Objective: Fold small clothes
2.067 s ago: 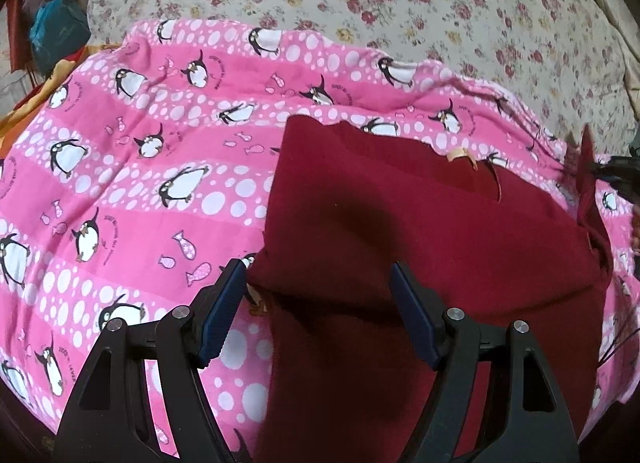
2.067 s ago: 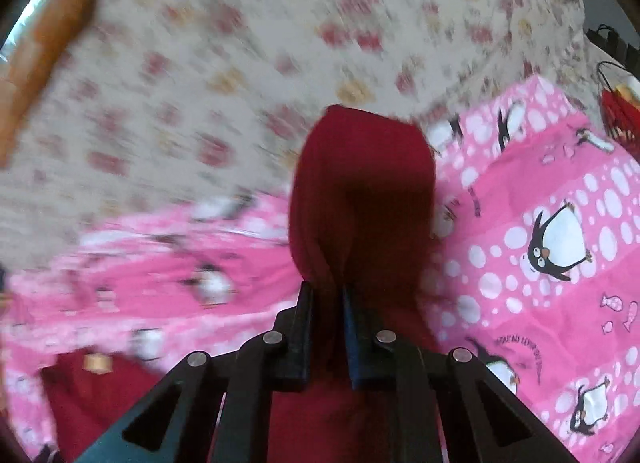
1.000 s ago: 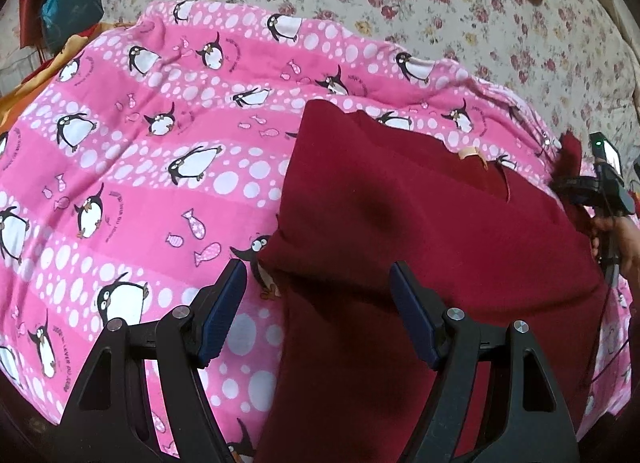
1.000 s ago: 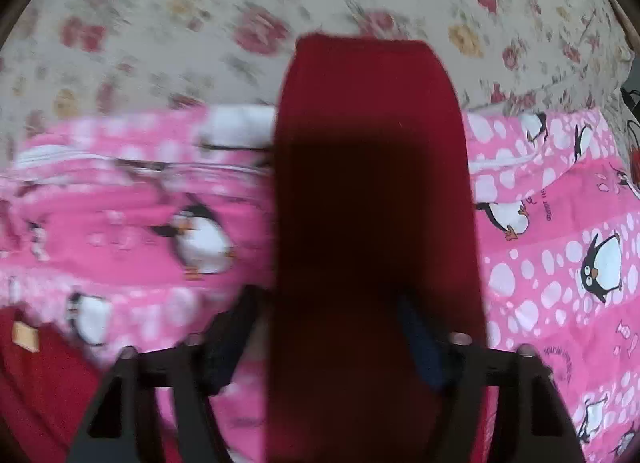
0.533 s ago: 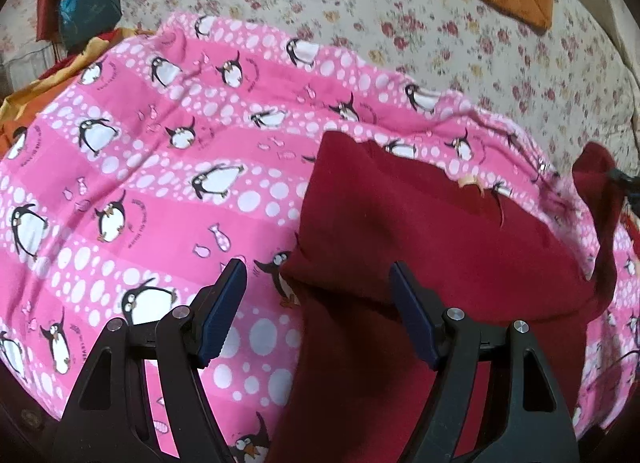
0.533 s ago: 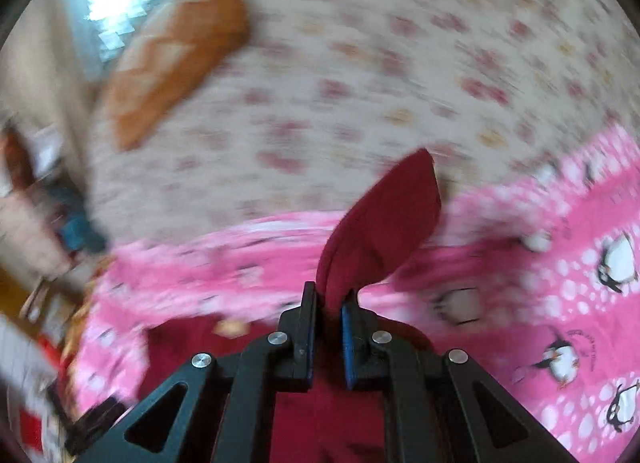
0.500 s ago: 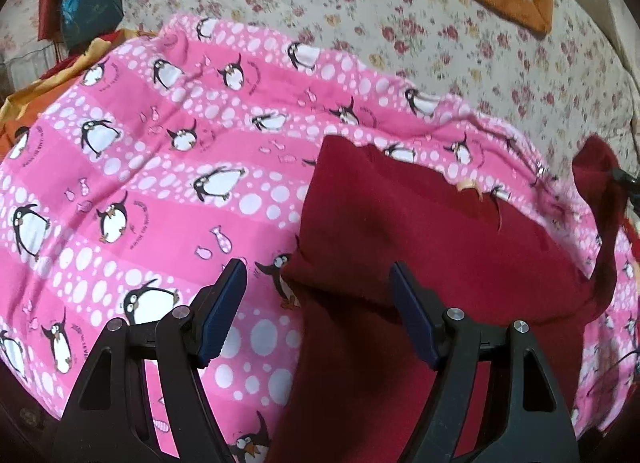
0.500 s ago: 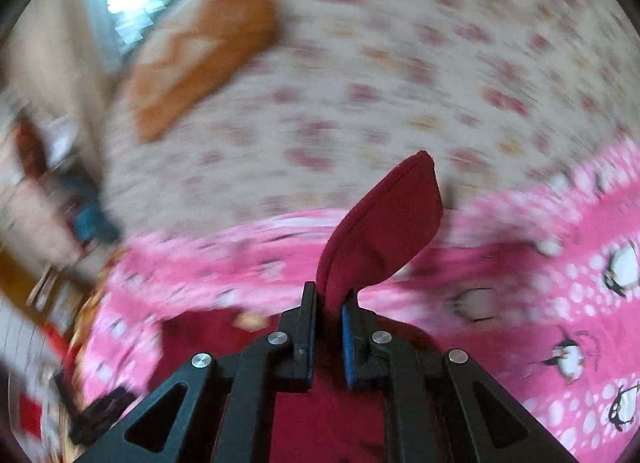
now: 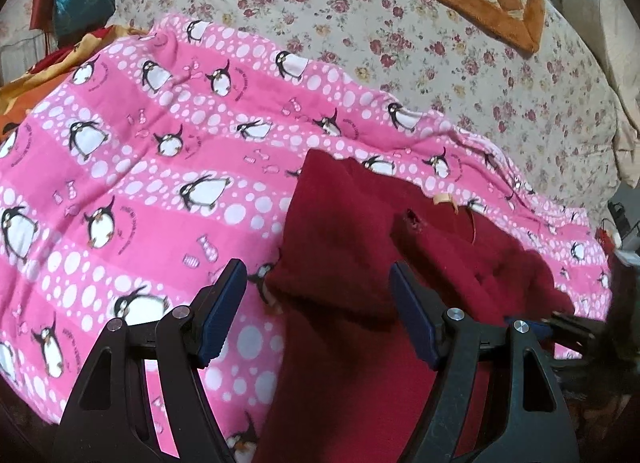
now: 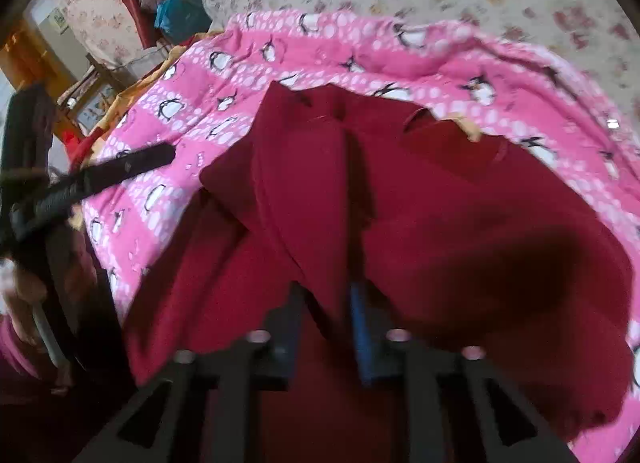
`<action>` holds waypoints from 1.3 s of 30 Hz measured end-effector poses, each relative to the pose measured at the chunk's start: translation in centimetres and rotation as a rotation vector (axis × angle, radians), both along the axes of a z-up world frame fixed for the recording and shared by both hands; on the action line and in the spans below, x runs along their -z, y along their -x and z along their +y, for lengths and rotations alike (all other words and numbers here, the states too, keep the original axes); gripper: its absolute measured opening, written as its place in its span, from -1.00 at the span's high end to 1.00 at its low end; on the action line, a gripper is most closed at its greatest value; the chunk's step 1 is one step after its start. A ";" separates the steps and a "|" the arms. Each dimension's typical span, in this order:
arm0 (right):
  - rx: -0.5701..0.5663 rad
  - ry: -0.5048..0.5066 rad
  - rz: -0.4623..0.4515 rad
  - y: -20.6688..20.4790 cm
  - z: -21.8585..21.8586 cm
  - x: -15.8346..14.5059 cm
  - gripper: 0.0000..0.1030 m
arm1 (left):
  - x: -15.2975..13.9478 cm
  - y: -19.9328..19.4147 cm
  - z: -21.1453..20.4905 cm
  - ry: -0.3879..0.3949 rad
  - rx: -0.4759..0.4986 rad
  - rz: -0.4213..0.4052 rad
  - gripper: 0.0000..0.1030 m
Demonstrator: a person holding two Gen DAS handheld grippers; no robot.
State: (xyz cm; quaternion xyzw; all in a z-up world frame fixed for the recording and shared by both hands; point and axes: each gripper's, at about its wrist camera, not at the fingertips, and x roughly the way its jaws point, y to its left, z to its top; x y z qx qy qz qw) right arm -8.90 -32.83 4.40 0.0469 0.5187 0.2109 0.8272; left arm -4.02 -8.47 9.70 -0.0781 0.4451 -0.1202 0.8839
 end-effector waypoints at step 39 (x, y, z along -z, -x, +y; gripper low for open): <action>0.591 0.132 -0.119 4.9 -16.3 -3.8 0.20 | 3.8 -4.8 -4.4 -0.063 0.077 0.140 0.85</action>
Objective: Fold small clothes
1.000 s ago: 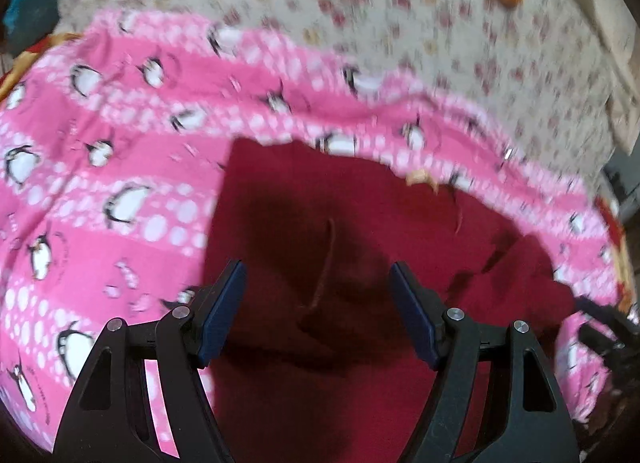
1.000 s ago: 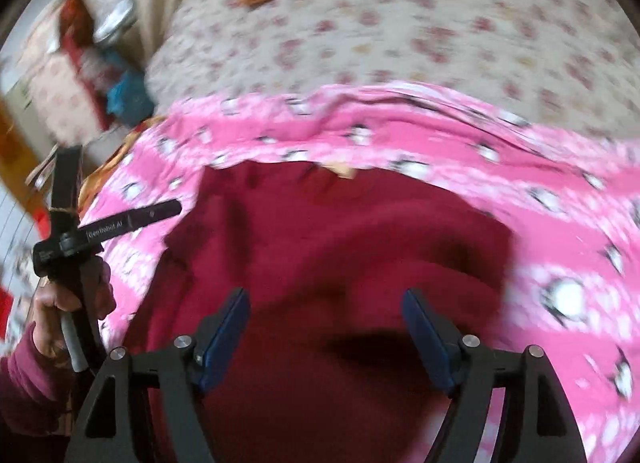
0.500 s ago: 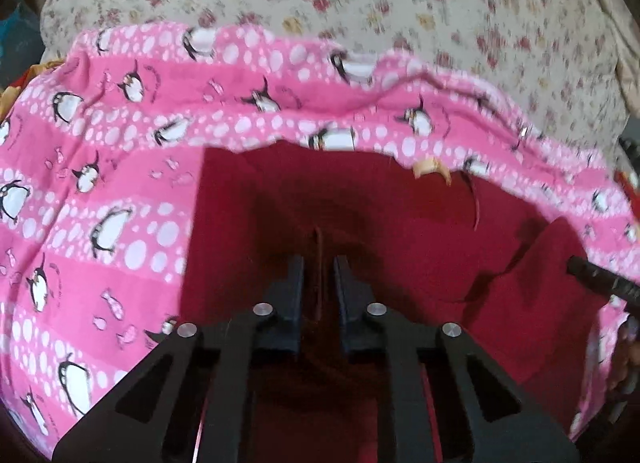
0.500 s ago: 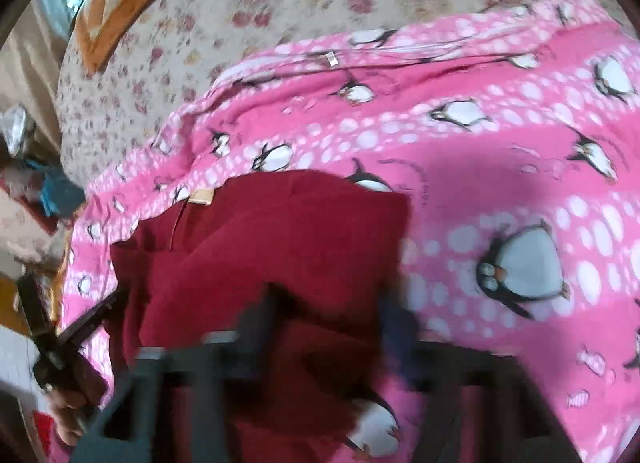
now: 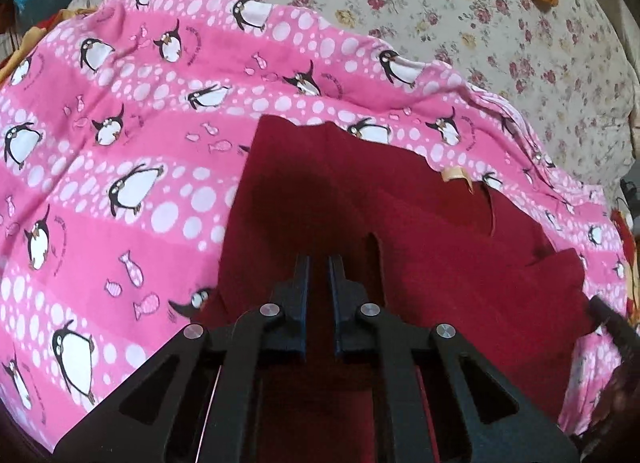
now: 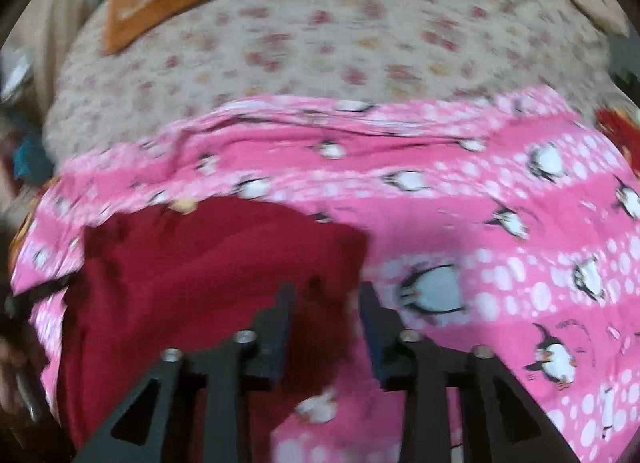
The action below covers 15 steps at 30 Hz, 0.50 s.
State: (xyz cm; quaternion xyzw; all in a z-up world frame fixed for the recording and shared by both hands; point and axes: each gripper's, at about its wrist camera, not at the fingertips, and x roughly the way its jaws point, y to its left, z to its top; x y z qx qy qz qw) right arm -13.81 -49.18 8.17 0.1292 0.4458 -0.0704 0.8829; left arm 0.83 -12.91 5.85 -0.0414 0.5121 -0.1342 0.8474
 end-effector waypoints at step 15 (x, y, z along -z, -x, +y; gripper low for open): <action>-0.030 -0.012 0.061 5.5 2.2 1.0 0.14 | -1.2 0.9 -2.2 0.004 0.041 -0.056 0.06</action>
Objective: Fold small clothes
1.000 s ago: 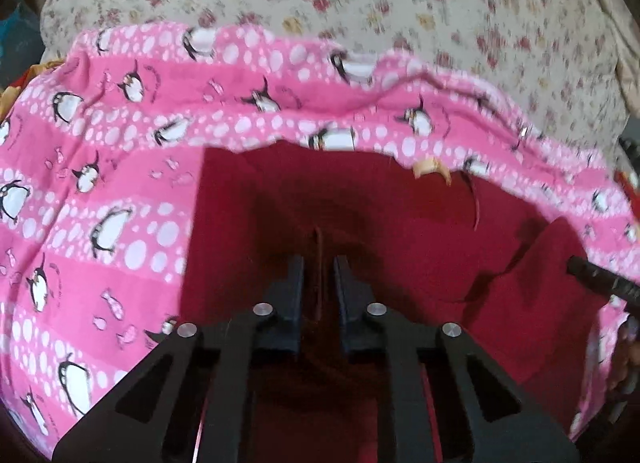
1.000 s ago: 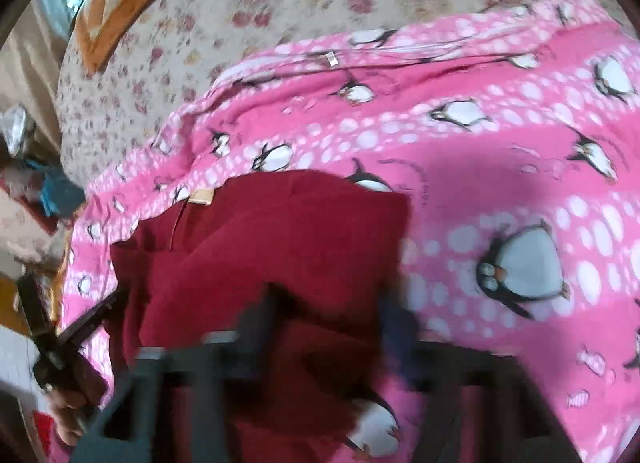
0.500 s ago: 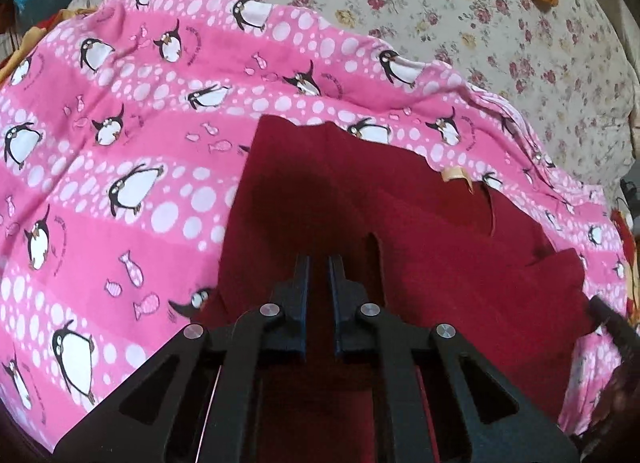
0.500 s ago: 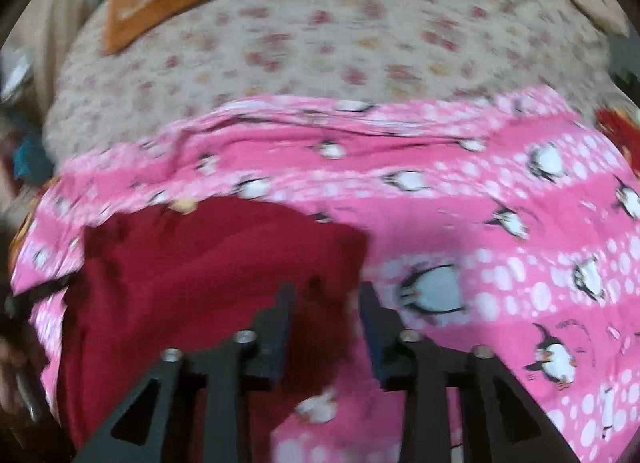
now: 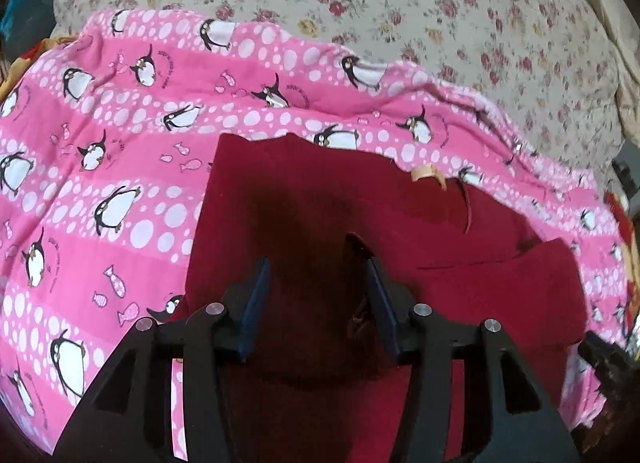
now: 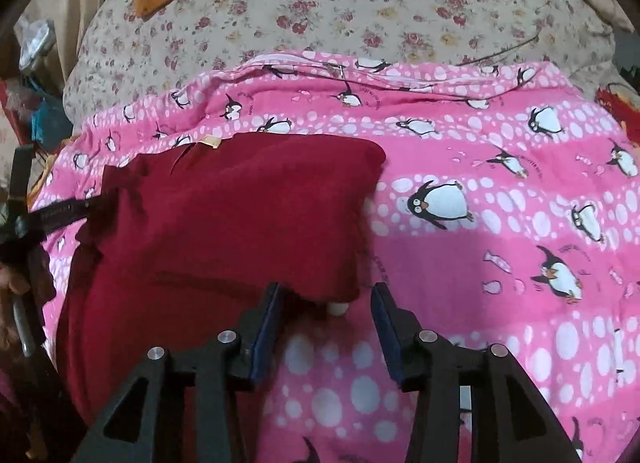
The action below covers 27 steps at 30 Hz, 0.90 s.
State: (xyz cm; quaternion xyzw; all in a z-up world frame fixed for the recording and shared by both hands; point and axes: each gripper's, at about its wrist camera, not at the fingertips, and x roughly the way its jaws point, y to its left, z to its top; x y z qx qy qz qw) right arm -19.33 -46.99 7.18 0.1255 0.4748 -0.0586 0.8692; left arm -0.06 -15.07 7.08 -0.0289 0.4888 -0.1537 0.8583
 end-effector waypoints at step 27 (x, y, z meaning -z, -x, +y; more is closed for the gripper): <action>0.004 -0.073 -0.115 -1.3 1.3 -1.9 0.08 | -0.1 -1.2 0.0 -0.020 0.045 -0.037 0.86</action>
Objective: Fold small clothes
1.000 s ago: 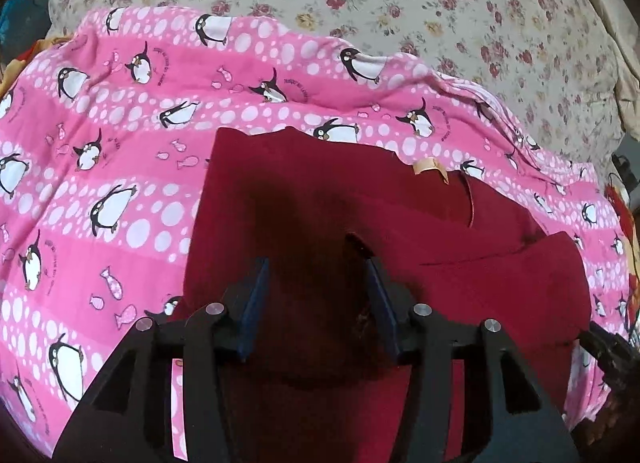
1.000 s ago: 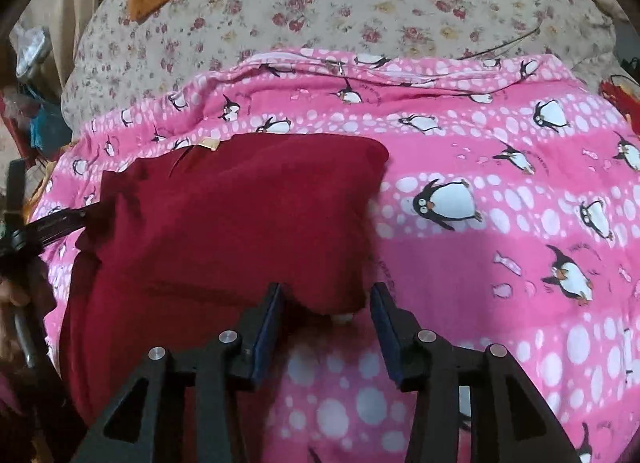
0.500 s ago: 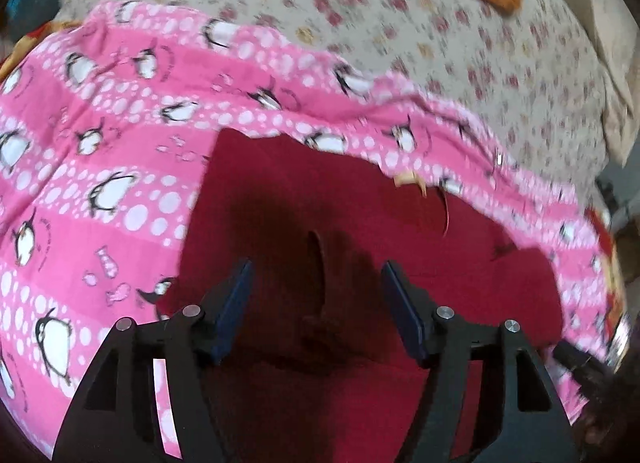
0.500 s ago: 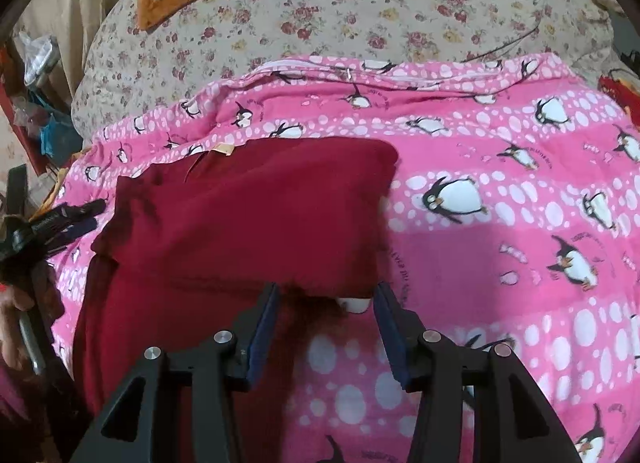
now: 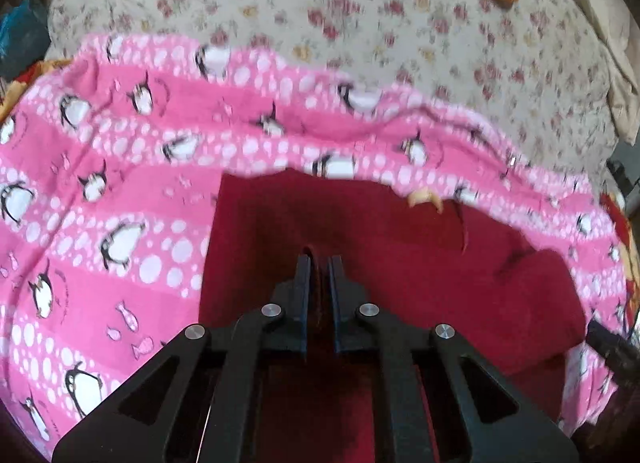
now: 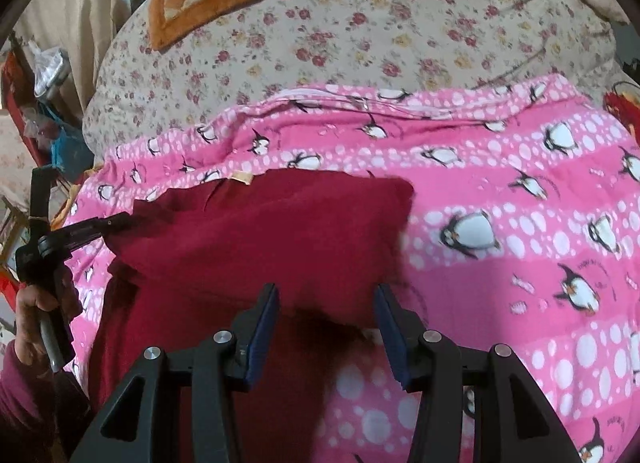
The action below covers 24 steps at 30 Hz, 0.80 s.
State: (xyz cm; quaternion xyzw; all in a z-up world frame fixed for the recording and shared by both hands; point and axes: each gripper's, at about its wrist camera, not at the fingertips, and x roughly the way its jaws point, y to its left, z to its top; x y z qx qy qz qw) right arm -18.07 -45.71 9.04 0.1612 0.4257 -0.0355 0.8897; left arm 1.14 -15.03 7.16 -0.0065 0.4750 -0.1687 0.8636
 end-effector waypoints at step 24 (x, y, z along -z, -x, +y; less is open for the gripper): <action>-0.088 0.148 0.189 -9.1 4.8 4.5 0.05 | 0.0 6.8 2.3 -0.111 -0.016 -0.004 0.17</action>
